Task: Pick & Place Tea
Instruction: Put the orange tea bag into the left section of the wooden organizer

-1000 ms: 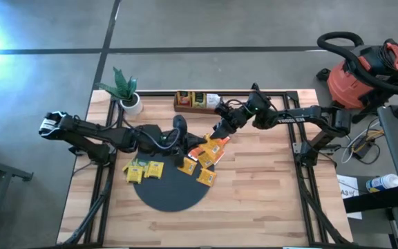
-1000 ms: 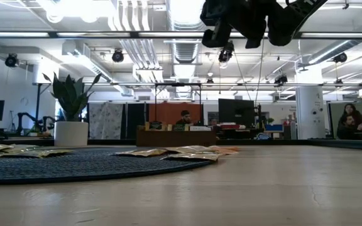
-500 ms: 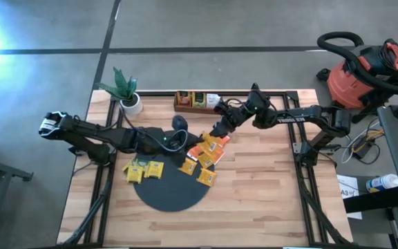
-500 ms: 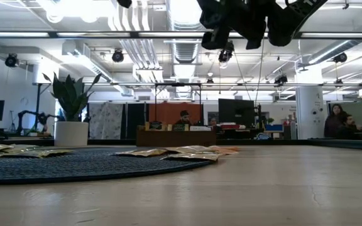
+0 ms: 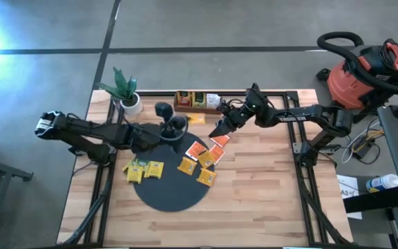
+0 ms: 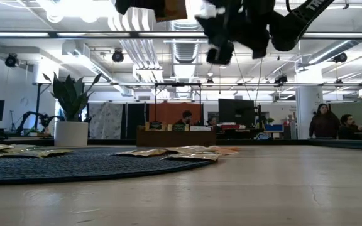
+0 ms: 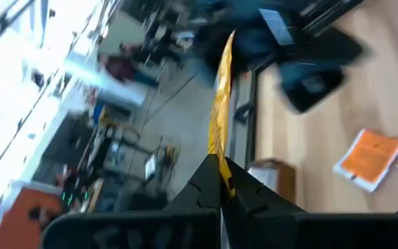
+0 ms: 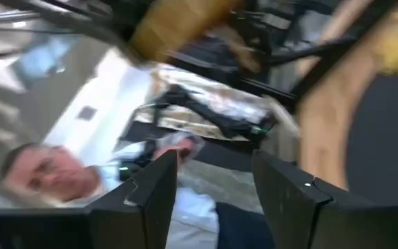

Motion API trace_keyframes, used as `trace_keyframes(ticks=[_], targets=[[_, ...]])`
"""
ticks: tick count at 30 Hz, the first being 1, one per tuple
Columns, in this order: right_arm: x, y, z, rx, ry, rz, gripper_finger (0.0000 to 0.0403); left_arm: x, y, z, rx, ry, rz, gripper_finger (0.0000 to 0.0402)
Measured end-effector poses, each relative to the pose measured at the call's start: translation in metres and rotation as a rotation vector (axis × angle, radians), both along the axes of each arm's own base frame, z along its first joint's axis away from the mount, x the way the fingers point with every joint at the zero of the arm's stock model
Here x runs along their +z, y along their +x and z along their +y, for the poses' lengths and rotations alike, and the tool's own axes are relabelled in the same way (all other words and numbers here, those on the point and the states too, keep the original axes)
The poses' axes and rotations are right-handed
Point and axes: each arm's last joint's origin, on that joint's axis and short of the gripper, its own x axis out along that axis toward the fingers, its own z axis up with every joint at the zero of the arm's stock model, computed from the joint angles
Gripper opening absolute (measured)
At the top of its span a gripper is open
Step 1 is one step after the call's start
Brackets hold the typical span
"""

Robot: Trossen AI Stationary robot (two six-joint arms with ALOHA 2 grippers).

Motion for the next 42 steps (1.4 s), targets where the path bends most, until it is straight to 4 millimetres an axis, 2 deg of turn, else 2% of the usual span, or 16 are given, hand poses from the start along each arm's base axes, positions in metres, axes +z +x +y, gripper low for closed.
trace_keyframes(ticks=[4, 8, 11, 14, 18, 23, 27, 31, 35, 38, 42], targets=[[-0.036, -0.008, 0.002, -0.016, -0.003, 0.207, 0.0175, 0.013, -0.004, 0.024, 0.097, -0.087, -0.008, 0.0], [-0.068, -0.018, 0.006, -0.055, -0.032, 0.447, 0.0171, 0.024, -0.004, 0.065, 0.182, -0.297, 0.056, 0.0], [-0.081, -0.025, 0.01, -0.062, -0.085, 0.553, 0.0171, 0.029, -0.001, 0.1, 0.23, -0.473, 0.104, 0.0], [-0.085, -0.026, 0.015, -0.046, -0.121, 0.579, 0.0171, 0.027, 0.008, 0.132, 0.299, -0.512, 0.192, 0.0], [-0.084, -0.024, 0.02, -0.026, -0.143, 0.561, 0.0171, 0.009, 0.029, 0.167, 0.341, -0.507, 0.35, 0.0], [-0.084, -0.022, 0.027, -0.008, -0.158, 0.559, 0.0171, -0.024, 0.054, 0.208, 0.376, -0.561, 0.46, 0.0], [-0.085, -0.021, 0.033, 0.002, -0.17, 0.561, 0.017, -0.056, 0.064, 0.234, 0.411, -0.594, 0.611, 0.0], [-0.085, -0.019, 0.04, 0.022, -0.176, 0.561, 0.017, -0.083, 0.07, 0.242, 0.425, -0.635, 0.722, 0.0], [-0.085, -0.018, 0.045, 0.041, -0.181, 0.56, 0.017, -0.101, 0.071, 0.242, 0.419, -0.66, 0.831, 0.0], [-0.085, -0.018, 0.047, 0.038, -0.187, 0.561, 0.017, -0.101, 0.071, 0.239, 0.444, -0.685, 0.821, 0.0], [-0.079, -0.018, 0.045, -0.029, -0.258, 0.533, 0.017, -0.086, 0.064, 0.22, 0.456, -0.813, 0.78, 0.0]])
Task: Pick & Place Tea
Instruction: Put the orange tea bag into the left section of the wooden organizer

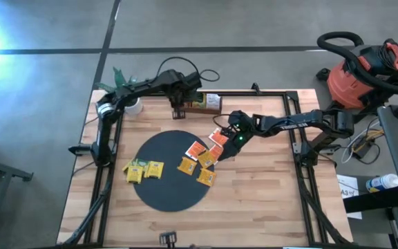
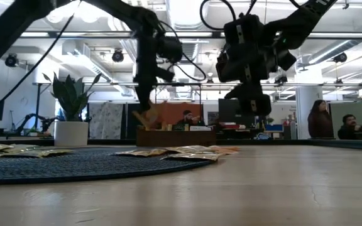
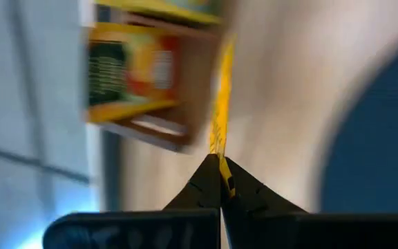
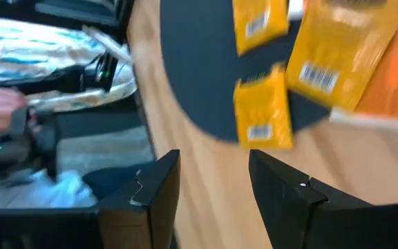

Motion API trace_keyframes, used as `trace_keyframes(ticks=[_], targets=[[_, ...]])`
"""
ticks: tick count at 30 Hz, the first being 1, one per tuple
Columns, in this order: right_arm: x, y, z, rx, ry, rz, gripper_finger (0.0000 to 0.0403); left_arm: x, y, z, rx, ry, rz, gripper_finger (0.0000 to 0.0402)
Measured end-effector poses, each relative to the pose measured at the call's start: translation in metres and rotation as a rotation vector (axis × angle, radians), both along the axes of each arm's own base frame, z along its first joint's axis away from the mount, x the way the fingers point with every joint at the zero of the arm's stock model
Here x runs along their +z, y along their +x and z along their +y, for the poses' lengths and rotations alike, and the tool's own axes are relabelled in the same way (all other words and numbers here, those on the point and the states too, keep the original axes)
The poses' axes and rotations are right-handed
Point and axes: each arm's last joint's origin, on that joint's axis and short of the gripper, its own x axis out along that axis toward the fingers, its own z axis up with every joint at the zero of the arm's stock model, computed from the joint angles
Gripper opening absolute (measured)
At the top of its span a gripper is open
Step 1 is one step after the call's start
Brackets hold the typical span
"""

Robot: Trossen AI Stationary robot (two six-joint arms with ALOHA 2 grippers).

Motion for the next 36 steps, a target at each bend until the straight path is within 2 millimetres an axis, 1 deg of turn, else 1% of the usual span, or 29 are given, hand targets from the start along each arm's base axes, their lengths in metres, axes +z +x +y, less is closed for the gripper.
trace_keyframes(ticks=[3, 5, 8, 9, 11, 15, 18, 19, 22, 25, 30, 36], targets=[[0.011, 0.001, -0.004, -0.065, -0.15, -0.06, 0.0171, 0.02, -0.008, -0.023, -0.01, -0.184, -0.089, 0.0], [0.024, 0.002, -0.007, -0.118, -0.286, -0.115, 0.017, 0.038, -0.012, -0.042, -0.06, -0.292, -0.181, 0.0], [0.051, 0.001, -0.01, -0.198, -0.472, -0.206, 0.0167, 0.066, -0.017, -0.068, -0.134, -0.373, -0.325, 0.0], [0.059, 0.001, -0.011, -0.218, -0.514, -0.232, 0.0166, 0.075, -0.019, -0.074, -0.15, -0.392, -0.372, 0.0], [0.074, 0.003, -0.012, -0.252, -0.561, -0.273, 0.0163, 0.085, -0.021, -0.086, -0.17, -0.416, -0.423, 0.0], [0.101, 0.009, -0.013, -0.35, -0.643, -0.325, 0.0146, 0.095, -0.022, -0.099, -0.138, -0.437, -0.471, 0.0], [0.121, 0.017, -0.01, -0.438, -0.736, -0.356, 0.0119, 0.096, -0.018, -0.106, -0.107, -0.45, -0.496, 0.0], [0.125, 0.02, -0.008, -0.464, -0.756, -0.354, 0.0109, 0.096, -0.016, -0.107, -0.1, -0.454, -0.5, 0.0], [0.133, 0.03, -0.002, -0.521, -0.801, -0.347, 0.0081, 0.095, -0.013, -0.109, -0.053, -0.472, -0.51, 0.0], [0.137, 0.039, 0.002, -0.536, -0.806, -0.348, 0.0058, 0.093, -0.009, -0.107, -0.001, -0.484, -0.524, 0.0], [0.128, 0.053, 0.013, -0.534, -0.776, -0.314, 0.0037, 0.093, -0.009, -0.107, 0.032, -0.492, -0.534, 0.0], [0.122, 0.057, 0.029, -0.61, -0.811, -0.282, 0.0028, 0.093, -0.009, -0.105, 0.096, -0.506, -0.543, 0.0]])
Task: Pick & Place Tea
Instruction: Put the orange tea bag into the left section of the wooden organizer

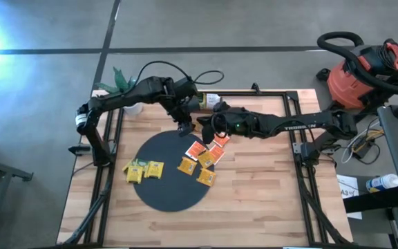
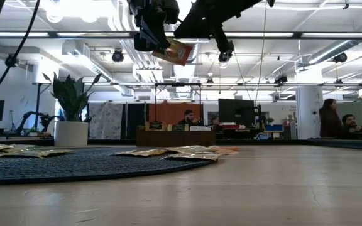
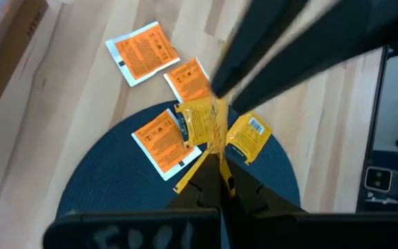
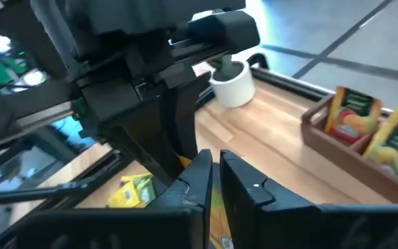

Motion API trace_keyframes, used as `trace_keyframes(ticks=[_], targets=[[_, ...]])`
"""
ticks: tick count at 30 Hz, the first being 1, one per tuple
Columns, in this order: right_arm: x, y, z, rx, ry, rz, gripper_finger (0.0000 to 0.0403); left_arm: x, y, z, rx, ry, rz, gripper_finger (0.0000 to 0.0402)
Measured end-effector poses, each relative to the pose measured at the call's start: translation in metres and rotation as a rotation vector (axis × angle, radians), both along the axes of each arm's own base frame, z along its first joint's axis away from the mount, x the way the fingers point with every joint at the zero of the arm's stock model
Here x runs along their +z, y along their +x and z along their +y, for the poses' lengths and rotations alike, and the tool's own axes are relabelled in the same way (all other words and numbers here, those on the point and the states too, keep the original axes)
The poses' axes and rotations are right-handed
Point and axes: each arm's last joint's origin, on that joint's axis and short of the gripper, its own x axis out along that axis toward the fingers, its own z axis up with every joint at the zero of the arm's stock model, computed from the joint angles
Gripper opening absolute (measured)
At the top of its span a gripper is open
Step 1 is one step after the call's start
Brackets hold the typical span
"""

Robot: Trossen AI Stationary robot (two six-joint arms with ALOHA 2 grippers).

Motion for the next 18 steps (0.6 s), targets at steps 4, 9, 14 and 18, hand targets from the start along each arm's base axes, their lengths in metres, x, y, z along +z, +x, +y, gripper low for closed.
trace_keyframes(ticks=[4, 9, 14, 18], targets=[[-0.002, 0.0, 0.007, -0.035, -0.021, 0.011, 0.0027, -0.004, 0.001, 0.002, 0.035, -0.018, 0.006, 0.0], [-0.006, 0.002, 0.006, -0.049, -0.012, 0.017, 0.0027, -0.015, 0.004, 0.004, 0.051, -0.038, 0.009, 0.0], [-0.017, 0.005, 0.006, -0.053, 0.015, 0.061, 0.0027, -0.019, 0.005, 0.004, 0.038, -0.061, -0.005, 0.0], [-0.021, 0.004, 0.006, -0.051, 0.019, 0.074, 0.0027, -0.019, 0.006, 0.004, 0.037, -0.06, -0.01, 0.0]])
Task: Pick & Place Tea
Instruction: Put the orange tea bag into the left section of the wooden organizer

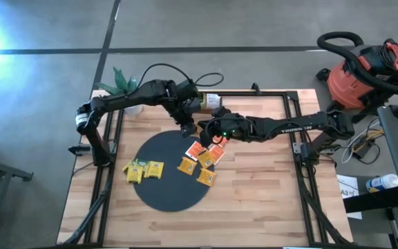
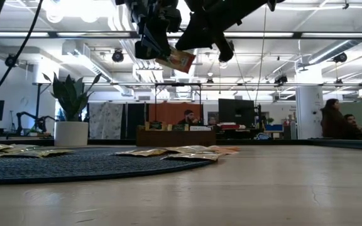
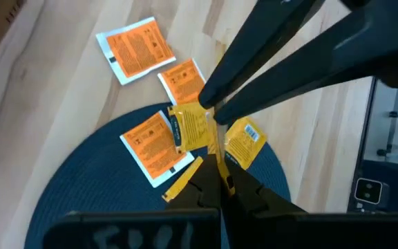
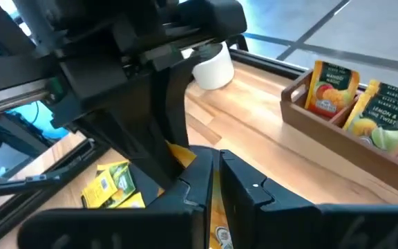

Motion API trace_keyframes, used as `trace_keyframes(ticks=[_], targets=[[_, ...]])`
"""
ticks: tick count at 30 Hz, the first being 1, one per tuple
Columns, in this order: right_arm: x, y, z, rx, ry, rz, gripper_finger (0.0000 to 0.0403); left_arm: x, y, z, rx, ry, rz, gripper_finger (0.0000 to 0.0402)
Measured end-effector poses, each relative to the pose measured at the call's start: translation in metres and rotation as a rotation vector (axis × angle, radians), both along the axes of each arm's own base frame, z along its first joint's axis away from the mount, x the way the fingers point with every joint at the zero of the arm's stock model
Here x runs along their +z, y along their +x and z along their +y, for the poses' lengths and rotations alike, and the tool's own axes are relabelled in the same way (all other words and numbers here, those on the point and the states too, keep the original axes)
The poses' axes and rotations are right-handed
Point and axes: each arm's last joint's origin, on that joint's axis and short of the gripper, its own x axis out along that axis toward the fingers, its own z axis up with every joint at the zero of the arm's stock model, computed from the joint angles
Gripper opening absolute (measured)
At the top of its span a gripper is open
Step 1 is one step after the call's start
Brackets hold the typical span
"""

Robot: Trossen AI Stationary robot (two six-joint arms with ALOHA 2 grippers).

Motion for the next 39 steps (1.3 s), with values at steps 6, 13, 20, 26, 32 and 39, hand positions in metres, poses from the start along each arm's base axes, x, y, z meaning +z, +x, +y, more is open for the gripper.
trace_keyframes(ticks=[6, 13, 20, 26, 32, 39], targets=[[-0.003, 0.0, 0.0, -0.005, 0.002, 0.01, 0.0027, 0.0, 0.001, 0.0, -0.004, 0.006, -0.01, 0.0001], [-0.012, 0.004, 0.0, -0.005, 0.014, 0.038, 0.0027, -0.004, 0.001, 0.0, -0.01, 0.01, -0.004, 0.0018], [-0.013, 0.004, 0.0, 0.008, 0.021, 0.041, 0.0027, -0.011, 0.001, 0.0, -0.013, 0.006, 0.015, 0.0006], [-0.016, 0.005, 0.001, 0.029, 0.07, 0.043, 0.0027, -0.013, 0.0, 0.002, 0.0, 0.039, 0.037, 0.0005], [-0.021, 0.006, 0.002, 0.042, 0.086, 0.07, 0.0027, -0.014, -0.002, 0.003, -0.007, 0.042, 0.051, 0.0005], [-0.026, 0.007, 0.004, 0.048, 0.088, 0.09, 0.0027, -0.014, -0.006, 0.01, 0.018, 0.047, 0.071, 0.0005]])
